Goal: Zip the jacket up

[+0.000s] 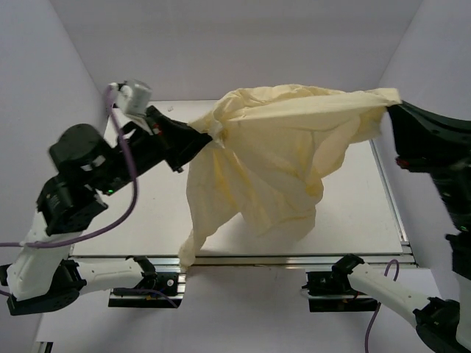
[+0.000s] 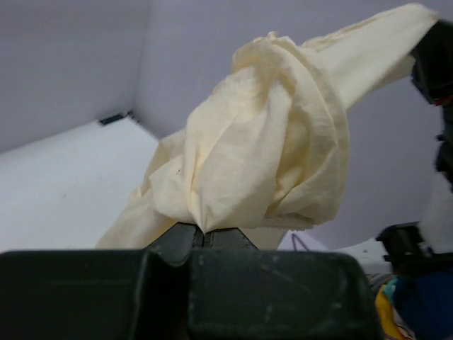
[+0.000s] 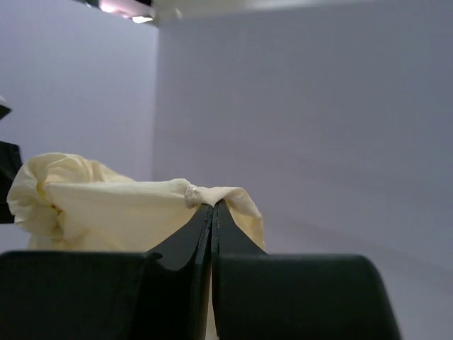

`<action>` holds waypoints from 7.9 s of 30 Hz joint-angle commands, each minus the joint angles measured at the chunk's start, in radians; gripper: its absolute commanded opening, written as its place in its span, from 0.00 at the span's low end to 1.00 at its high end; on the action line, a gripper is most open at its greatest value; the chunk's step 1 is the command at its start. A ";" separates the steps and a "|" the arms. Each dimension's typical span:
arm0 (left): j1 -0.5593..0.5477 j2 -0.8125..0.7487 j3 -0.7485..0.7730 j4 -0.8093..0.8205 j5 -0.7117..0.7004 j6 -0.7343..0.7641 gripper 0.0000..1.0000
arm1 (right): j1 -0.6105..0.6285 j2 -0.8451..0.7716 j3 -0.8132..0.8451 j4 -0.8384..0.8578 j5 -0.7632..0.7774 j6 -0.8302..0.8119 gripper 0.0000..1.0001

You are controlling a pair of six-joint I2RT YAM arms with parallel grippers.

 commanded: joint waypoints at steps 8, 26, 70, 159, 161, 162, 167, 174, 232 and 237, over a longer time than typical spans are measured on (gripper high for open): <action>-0.003 -0.052 0.188 -0.015 -0.016 0.046 0.02 | 0.004 0.064 0.287 -0.052 -0.015 -0.071 0.00; 0.437 0.553 -0.068 -0.017 -0.259 -0.153 0.11 | -0.327 0.498 -0.229 0.107 0.256 0.099 0.00; 0.591 0.705 -0.685 0.341 0.158 -0.243 0.98 | -0.405 0.641 -0.882 0.053 -0.065 0.429 0.89; 0.654 -0.069 -0.737 -0.157 -0.160 -0.423 0.98 | 0.243 0.639 -0.328 -0.270 0.011 0.366 0.00; 0.652 -0.137 -0.722 -0.200 -0.202 -0.443 0.98 | 0.310 0.728 -0.335 -0.197 -0.032 0.389 0.00; 0.654 -0.155 -0.717 -0.241 -0.245 -0.463 0.98 | 0.359 0.762 -0.335 -0.163 -0.096 0.403 0.00; 0.654 -0.244 -0.699 -0.303 -0.306 -0.479 0.98 | 0.430 0.998 -0.277 0.079 -0.248 0.487 0.00; 0.654 -0.226 -0.705 -0.325 -0.234 -0.436 0.98 | 0.438 1.134 -0.111 -0.062 -0.135 0.497 0.52; 0.371 0.748 -0.890 0.100 0.068 -0.457 0.98 | -0.662 0.400 -0.733 -0.324 0.472 0.520 0.00; 0.371 0.686 -0.924 0.096 0.125 -0.391 0.98 | -0.710 0.540 -0.504 -0.264 0.505 0.293 0.00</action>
